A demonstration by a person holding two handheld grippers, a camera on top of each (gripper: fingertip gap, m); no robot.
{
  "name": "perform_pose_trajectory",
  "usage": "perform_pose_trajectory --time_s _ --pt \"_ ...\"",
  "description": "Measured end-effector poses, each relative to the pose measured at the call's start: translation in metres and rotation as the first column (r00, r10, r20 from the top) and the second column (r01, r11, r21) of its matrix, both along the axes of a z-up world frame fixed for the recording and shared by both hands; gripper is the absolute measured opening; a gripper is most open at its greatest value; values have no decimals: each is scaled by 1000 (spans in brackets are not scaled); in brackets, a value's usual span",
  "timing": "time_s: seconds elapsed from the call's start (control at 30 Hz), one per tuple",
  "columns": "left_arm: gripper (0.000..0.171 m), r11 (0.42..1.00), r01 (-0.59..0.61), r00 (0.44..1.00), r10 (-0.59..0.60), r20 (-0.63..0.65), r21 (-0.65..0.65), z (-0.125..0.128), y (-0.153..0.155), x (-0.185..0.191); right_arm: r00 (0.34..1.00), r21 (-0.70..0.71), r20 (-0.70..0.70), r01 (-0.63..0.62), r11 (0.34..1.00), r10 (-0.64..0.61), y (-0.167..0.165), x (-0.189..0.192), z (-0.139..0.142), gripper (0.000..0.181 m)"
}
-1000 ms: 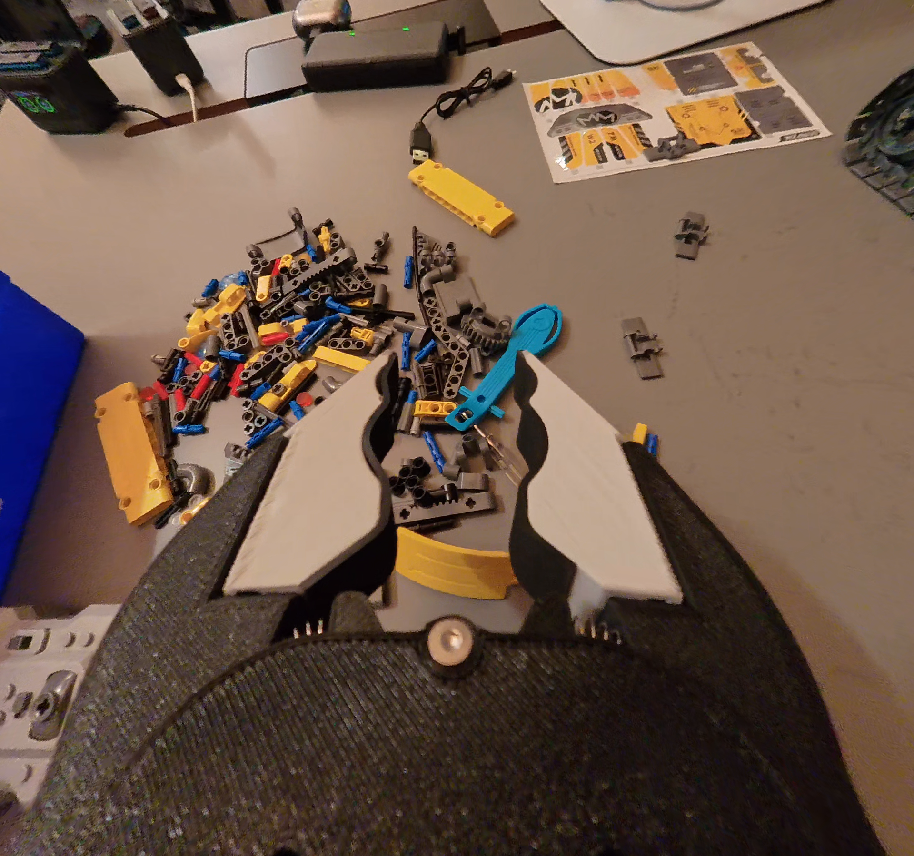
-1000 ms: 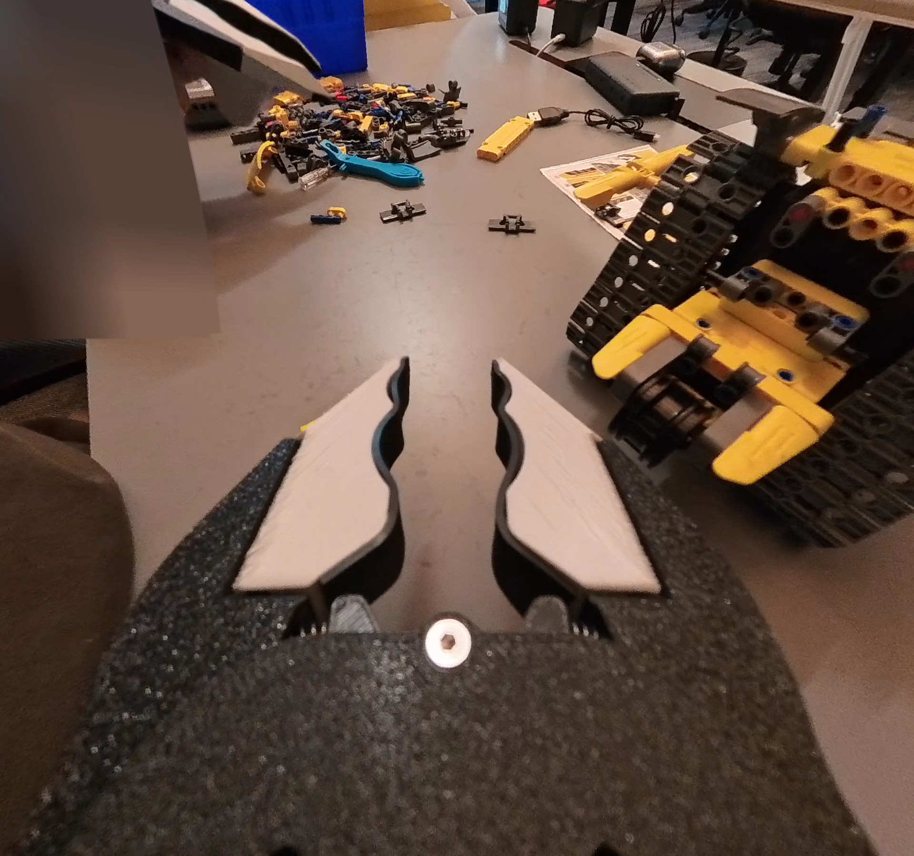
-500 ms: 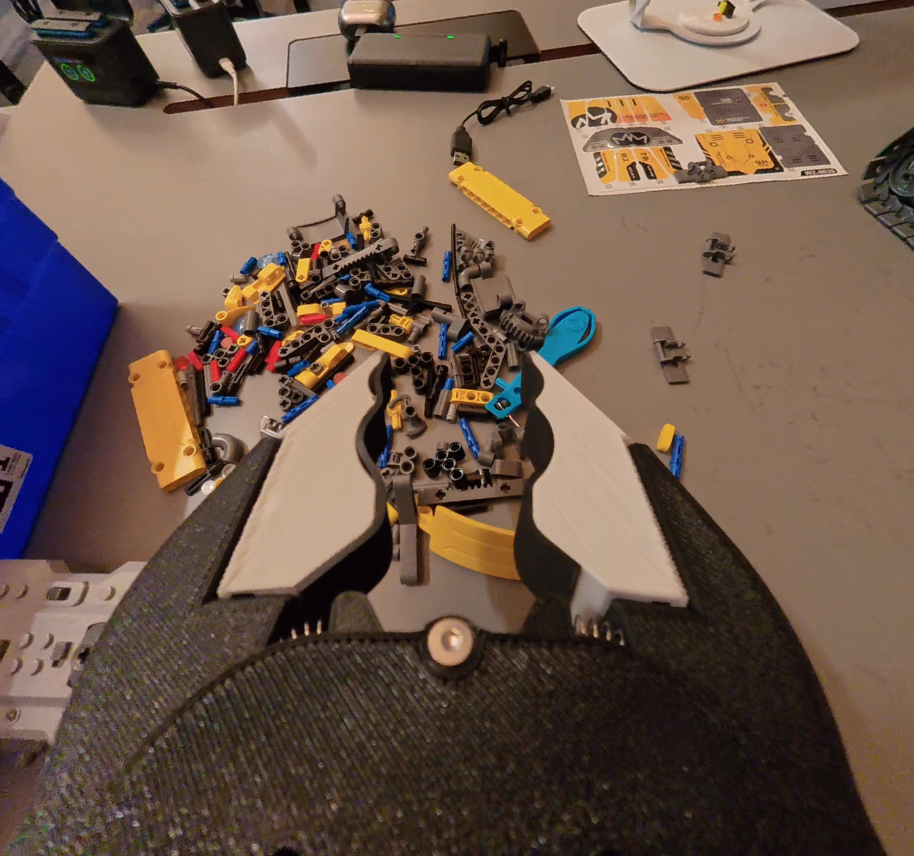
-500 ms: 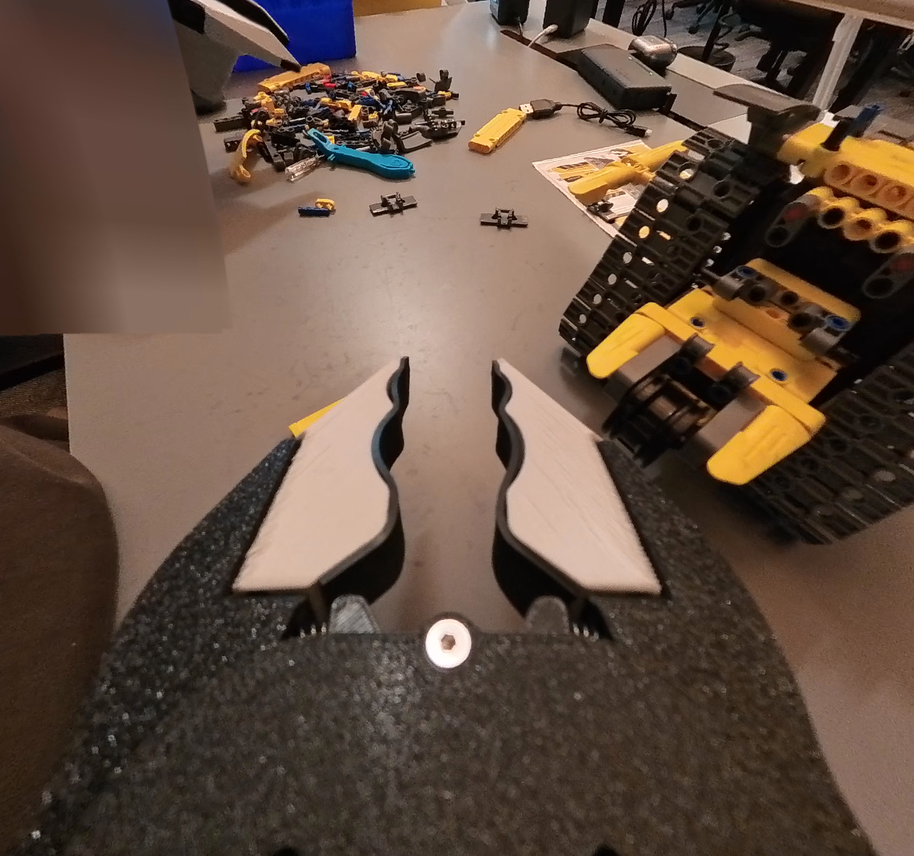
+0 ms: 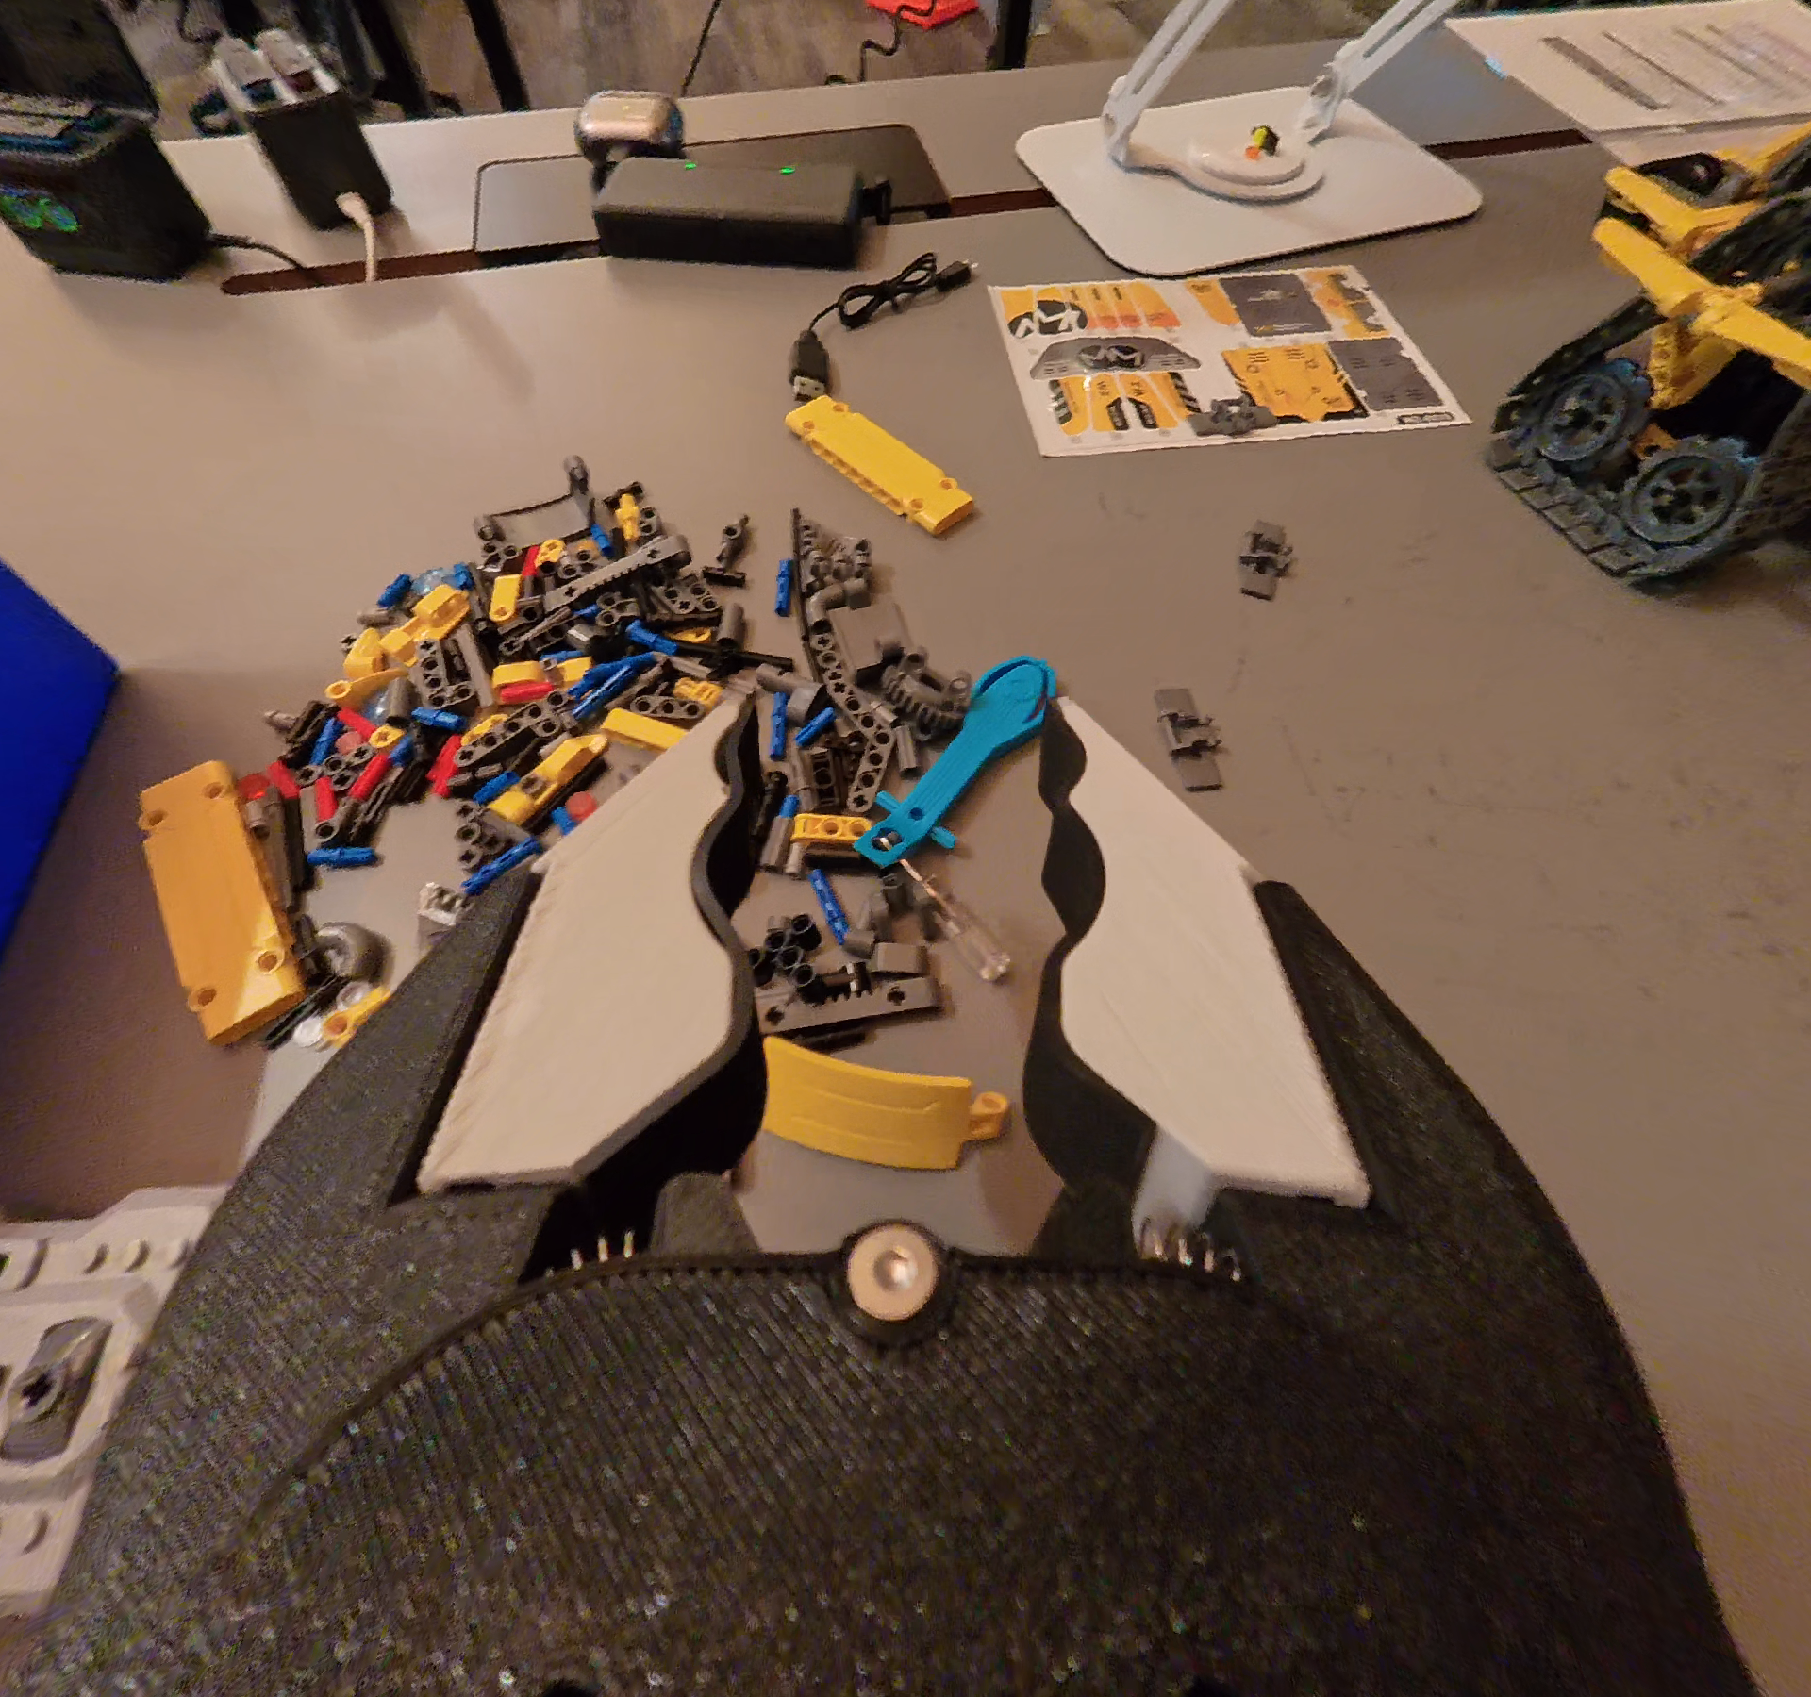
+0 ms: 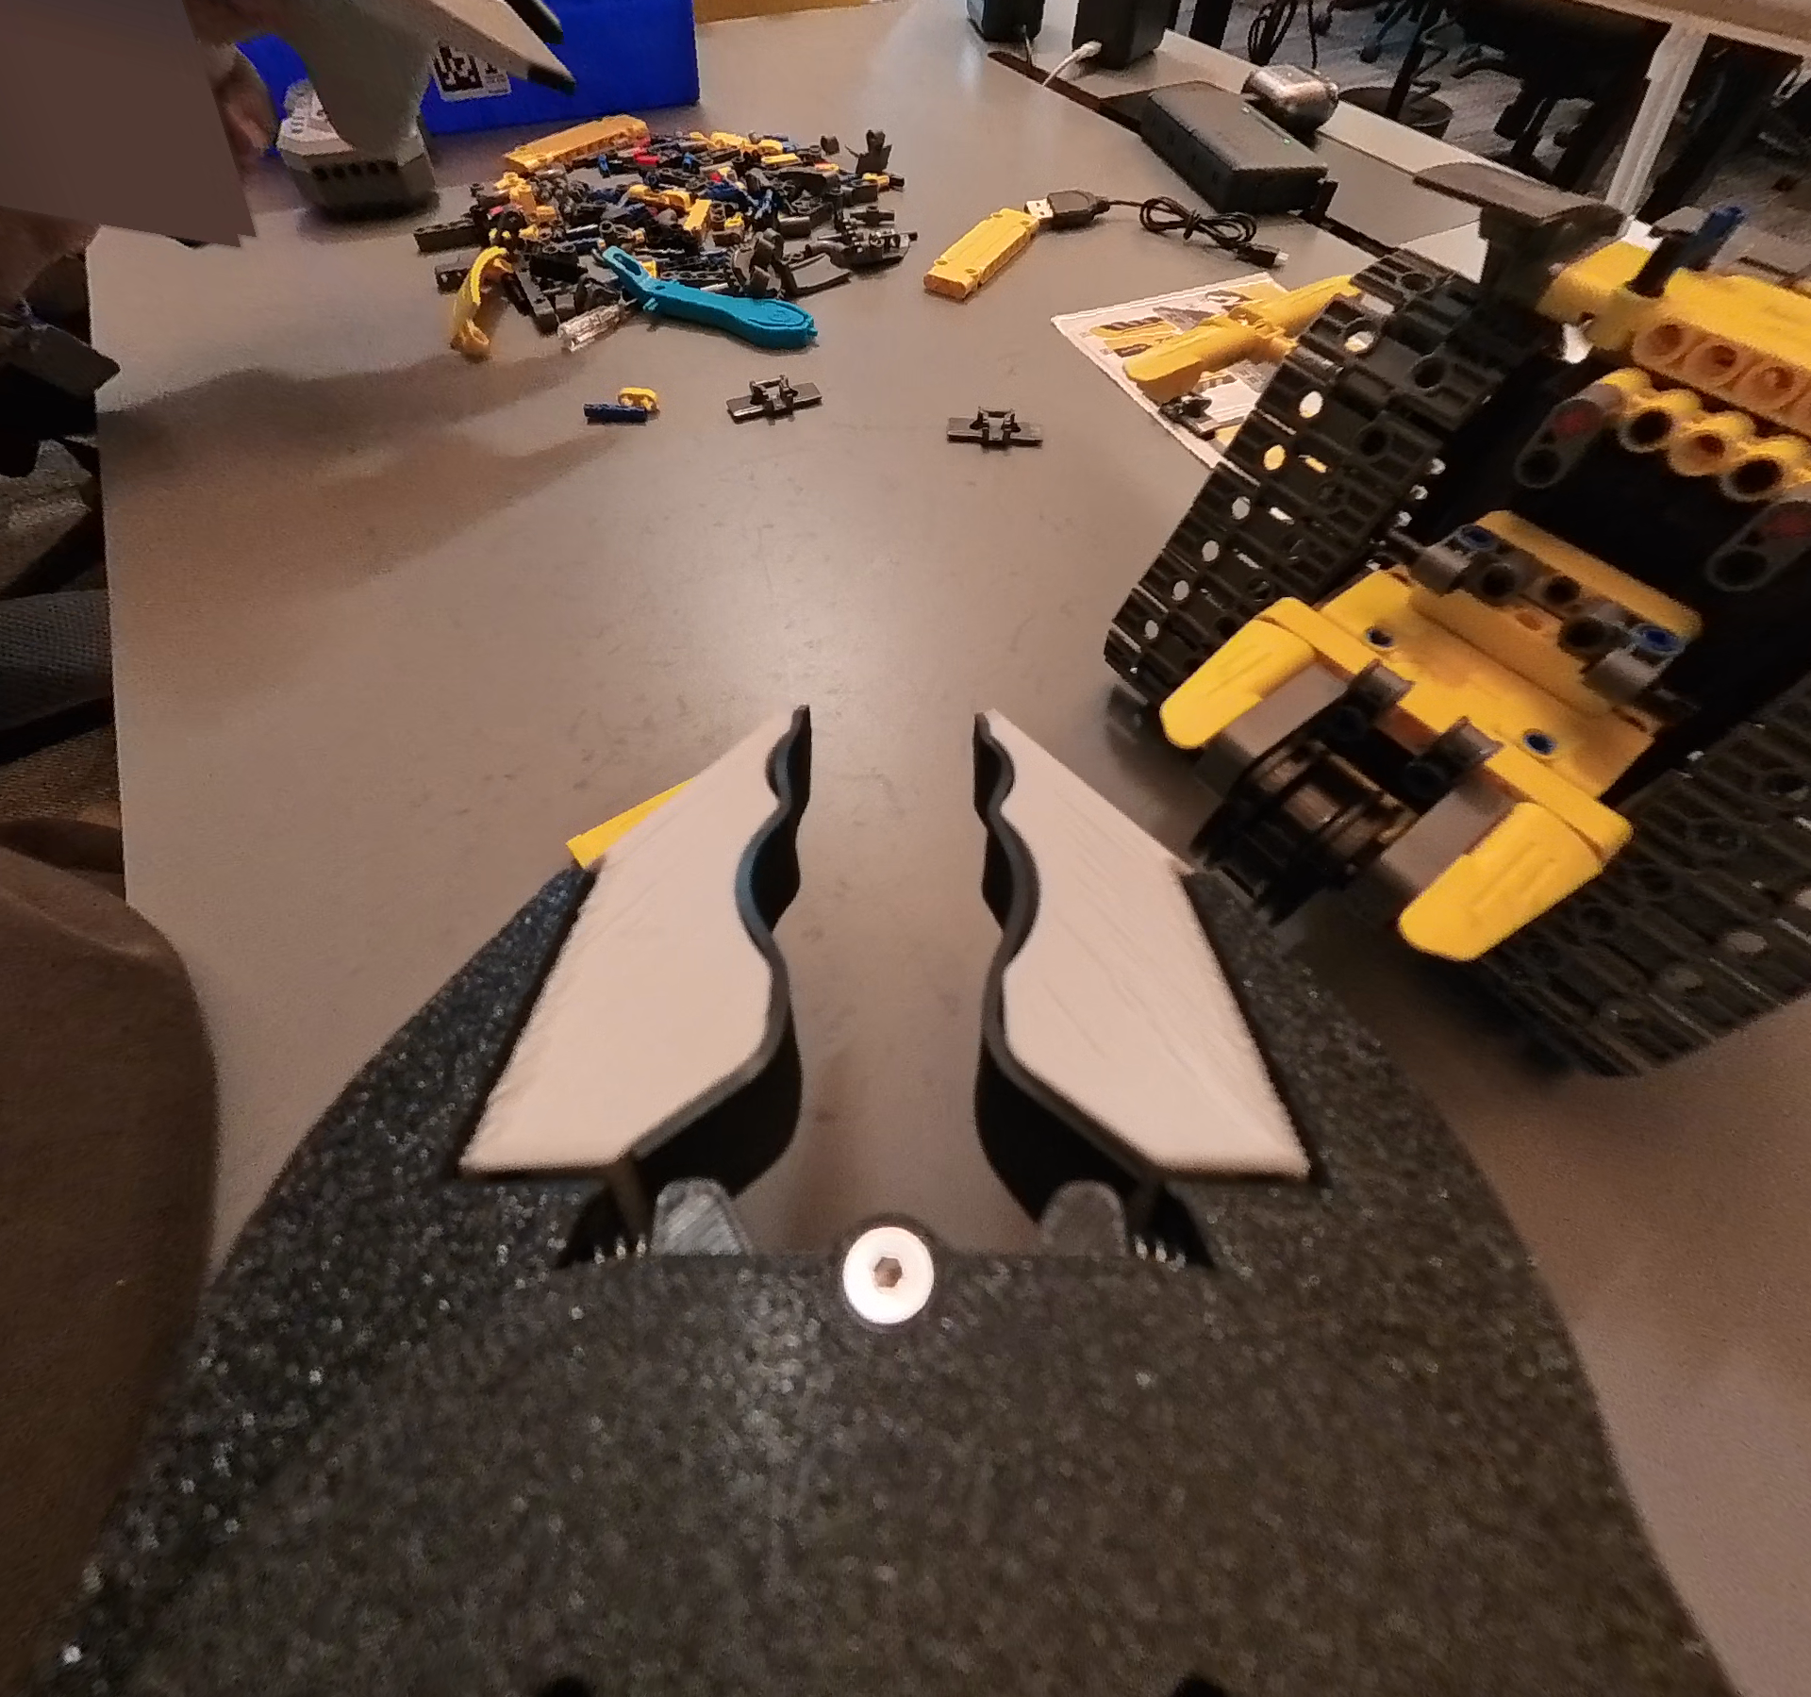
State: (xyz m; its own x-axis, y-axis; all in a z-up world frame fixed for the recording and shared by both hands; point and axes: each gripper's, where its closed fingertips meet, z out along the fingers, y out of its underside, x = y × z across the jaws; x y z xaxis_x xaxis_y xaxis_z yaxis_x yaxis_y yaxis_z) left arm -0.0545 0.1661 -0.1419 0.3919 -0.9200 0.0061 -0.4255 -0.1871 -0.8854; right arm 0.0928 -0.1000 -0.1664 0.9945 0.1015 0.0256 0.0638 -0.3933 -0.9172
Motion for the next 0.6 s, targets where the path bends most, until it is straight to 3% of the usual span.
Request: perform_pose_trajectory --time_s 0.33,0.43,0.6 --pt "55 945 327 945 -327 -22 -13 -24 -101 69 1000 3 -3 -6 1000 6 -1 -1 0 33" --pt "54 937 349 936 -346 -70 35 -34 -112 78 1000 12 -20 -17 1000 17 -2 -3 2 33" --pt "53 911 412 911 -412 -11 -7 -39 -126 84 1000 10 -19 -17 1000 17 -2 -4 1 33"
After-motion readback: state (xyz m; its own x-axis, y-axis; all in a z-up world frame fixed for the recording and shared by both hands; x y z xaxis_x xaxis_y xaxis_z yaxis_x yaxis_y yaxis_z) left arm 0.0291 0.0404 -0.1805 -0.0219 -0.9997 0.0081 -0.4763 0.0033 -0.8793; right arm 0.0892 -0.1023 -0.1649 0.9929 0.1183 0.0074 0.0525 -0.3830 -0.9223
